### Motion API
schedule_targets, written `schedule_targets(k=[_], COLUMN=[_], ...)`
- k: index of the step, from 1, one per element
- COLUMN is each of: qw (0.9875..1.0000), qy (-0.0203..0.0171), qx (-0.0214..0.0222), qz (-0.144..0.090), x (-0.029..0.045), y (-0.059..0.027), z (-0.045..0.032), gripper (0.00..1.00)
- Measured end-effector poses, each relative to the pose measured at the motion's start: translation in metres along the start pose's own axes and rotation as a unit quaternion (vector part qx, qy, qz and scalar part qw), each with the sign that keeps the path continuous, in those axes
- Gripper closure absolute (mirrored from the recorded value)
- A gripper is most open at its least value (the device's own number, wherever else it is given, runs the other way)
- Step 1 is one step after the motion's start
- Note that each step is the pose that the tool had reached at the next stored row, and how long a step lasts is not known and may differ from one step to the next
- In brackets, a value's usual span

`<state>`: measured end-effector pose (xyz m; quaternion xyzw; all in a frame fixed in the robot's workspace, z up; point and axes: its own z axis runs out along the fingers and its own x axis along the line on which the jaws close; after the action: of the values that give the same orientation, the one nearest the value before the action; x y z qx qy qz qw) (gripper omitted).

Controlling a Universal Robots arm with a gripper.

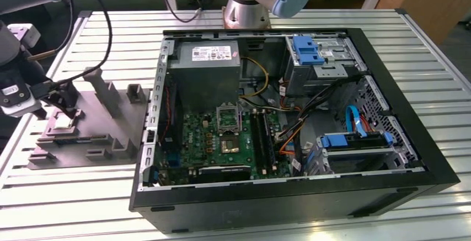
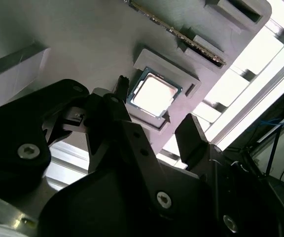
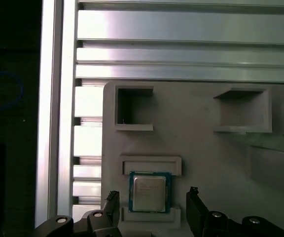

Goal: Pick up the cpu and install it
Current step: 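Pick up the cpu and move it towards the insertion slot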

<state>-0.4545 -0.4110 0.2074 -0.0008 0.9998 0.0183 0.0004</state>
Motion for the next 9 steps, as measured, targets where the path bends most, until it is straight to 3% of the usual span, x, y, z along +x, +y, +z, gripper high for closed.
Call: schedule_targets(k=[9], qw=[1.0000], qy=[-0.0003], qx=[0.0000], qz=[0.001], x=[0.0012], y=[0.0002], z=[0.0137], gripper=[0.35])
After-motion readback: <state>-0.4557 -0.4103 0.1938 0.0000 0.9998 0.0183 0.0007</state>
